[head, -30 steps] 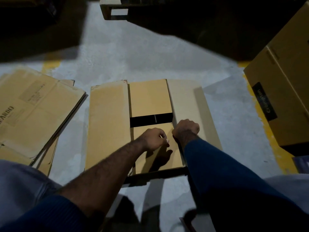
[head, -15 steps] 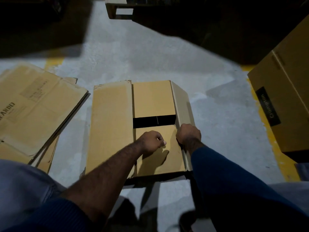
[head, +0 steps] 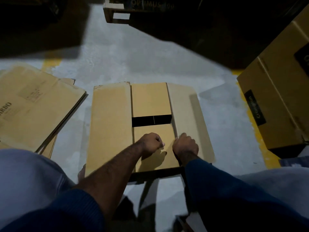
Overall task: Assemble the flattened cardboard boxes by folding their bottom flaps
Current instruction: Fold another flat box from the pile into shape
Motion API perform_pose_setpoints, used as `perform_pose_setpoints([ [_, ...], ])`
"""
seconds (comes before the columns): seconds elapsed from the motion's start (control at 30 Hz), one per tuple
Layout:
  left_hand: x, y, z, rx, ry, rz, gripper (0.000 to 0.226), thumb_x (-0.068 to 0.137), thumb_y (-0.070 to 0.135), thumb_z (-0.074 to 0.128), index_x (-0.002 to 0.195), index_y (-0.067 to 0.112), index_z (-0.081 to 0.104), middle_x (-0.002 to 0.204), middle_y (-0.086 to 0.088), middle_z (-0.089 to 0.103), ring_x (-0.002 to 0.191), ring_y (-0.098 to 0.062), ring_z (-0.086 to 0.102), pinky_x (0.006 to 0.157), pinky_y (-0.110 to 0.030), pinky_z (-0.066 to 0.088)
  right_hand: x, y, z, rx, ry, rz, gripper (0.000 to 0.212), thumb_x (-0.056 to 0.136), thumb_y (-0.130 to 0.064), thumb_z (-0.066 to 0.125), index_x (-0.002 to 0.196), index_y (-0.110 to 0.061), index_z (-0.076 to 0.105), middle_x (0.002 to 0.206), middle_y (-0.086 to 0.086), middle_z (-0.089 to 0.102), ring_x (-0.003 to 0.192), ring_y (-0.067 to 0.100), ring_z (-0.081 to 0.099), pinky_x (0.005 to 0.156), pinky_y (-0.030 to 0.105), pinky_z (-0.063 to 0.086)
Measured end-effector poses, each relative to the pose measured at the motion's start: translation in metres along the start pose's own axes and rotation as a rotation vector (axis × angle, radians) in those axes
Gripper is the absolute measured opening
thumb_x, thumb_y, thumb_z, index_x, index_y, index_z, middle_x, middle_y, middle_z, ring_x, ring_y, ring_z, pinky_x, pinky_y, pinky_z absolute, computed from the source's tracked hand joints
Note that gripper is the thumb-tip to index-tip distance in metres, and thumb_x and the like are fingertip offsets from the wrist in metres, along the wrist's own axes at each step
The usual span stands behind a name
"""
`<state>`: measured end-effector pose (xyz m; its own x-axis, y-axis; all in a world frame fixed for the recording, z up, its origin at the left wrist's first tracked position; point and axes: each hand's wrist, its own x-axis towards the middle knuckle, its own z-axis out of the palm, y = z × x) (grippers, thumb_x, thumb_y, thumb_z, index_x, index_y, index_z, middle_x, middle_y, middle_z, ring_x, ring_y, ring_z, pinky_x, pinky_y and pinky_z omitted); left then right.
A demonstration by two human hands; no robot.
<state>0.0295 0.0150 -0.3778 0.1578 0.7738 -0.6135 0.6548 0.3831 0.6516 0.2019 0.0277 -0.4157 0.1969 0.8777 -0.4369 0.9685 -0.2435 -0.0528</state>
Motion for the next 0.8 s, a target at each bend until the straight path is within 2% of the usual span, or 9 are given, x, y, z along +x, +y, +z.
perform_pose_setpoints([
  [0.07,-0.005,0.002,0.002,0.007,0.003,0.003,0.013,0.096,0.034,0.067,0.089,0.023,0.070,0.100,0.000,0.070,0.095,-0.017,0.065,0.083,-0.033,0.054,-0.016,0.004,0.002,0.019,-0.048,0.105,0.030,0.102,-0.037,0.045,0.115,-0.013,0.058,0.115,0.010,0.066,0.102,0.029,0.063,0.074,0.036,0.038],
  [0.13,-0.011,0.003,0.005,0.008,-0.008,0.002,0.012,0.097,0.033,0.066,0.090,0.023,0.068,0.099,0.001,0.069,0.095,-0.017,0.064,0.081,-0.031,0.051,-0.027,0.007,0.003,0.015,-0.114,0.172,0.027,0.098,-0.032,0.051,0.109,-0.012,0.066,0.102,0.008,0.068,0.087,0.025,0.062,0.070,0.032,0.042],
  [0.23,-0.018,-0.001,0.011,0.036,-0.027,0.006,0.012,0.098,0.032,0.066,0.088,0.024,0.067,0.100,0.001,0.068,0.093,-0.015,0.061,0.081,-0.029,0.046,-0.034,0.009,-0.001,-0.045,-0.190,0.189,0.019,0.097,-0.024,0.057,0.102,-0.012,0.071,0.090,0.005,0.066,0.076,0.021,0.057,0.067,0.029,0.044],
  [0.3,-0.020,-0.004,0.014,0.058,-0.038,0.006,0.011,0.097,0.033,0.066,0.091,0.024,0.067,0.103,0.001,0.067,0.096,-0.016,0.060,0.083,-0.029,0.045,-0.035,0.007,-0.004,-0.096,-0.219,0.146,0.019,0.098,-0.023,0.058,0.104,-0.010,0.071,0.096,0.005,0.070,0.079,0.020,0.059,0.067,0.029,0.045],
  [0.4,-0.020,-0.008,0.012,0.062,-0.044,-0.005,0.013,0.097,0.034,0.066,0.096,0.022,0.070,0.107,0.000,0.066,0.101,-0.019,0.060,0.086,-0.030,0.048,-0.029,0.002,-0.004,-0.170,-0.258,0.035,0.020,0.099,-0.019,0.058,0.112,-0.008,0.069,0.110,0.007,0.072,0.096,0.022,0.067,0.069,0.030,0.047],
  [0.47,-0.017,-0.009,0.008,0.044,-0.030,-0.013,0.011,0.096,0.035,0.067,0.089,0.026,0.067,0.105,0.001,0.067,0.099,-0.018,0.062,0.086,-0.032,0.050,-0.025,0.003,-0.004,-0.177,-0.266,0.013,0.023,0.099,-0.018,0.058,0.118,-0.007,0.066,0.117,0.009,0.070,0.106,0.024,0.067,0.071,0.031,0.048],
  [0.6,-0.008,-0.011,-0.002,0.057,0.007,-0.005,0.017,0.095,0.034,0.069,0.080,0.025,0.067,0.092,0.002,0.068,0.091,-0.017,0.063,0.077,-0.026,0.045,-0.022,0.012,0.002,-0.141,-0.250,-0.040,0.029,0.099,-0.017,0.054,0.126,-0.009,0.059,0.131,0.011,0.061,0.121,0.031,0.061,0.090,0.037,0.053],
  [0.73,0.005,-0.008,-0.012,0.039,0.031,0.017,0.017,0.096,0.034,0.067,0.083,0.022,0.069,0.094,0.001,0.068,0.089,-0.017,0.063,0.077,-0.028,0.051,-0.015,0.009,-0.007,-0.104,-0.260,0.007,0.024,0.095,-0.017,0.059,0.118,-0.011,0.064,0.120,0.009,0.066,0.110,0.028,0.065,0.084,0.035,0.054],
  [0.8,0.014,-0.007,-0.016,0.012,0.056,0.032,0.016,0.095,0.034,0.067,0.084,0.023,0.070,0.095,0.003,0.068,0.090,-0.016,0.064,0.082,-0.034,0.056,-0.003,0.008,-0.017,-0.093,-0.378,0.047,0.023,0.088,-0.011,0.064,0.111,-0.007,0.067,0.110,0.010,0.068,0.096,0.027,0.066,0.081,0.034,0.056],
])
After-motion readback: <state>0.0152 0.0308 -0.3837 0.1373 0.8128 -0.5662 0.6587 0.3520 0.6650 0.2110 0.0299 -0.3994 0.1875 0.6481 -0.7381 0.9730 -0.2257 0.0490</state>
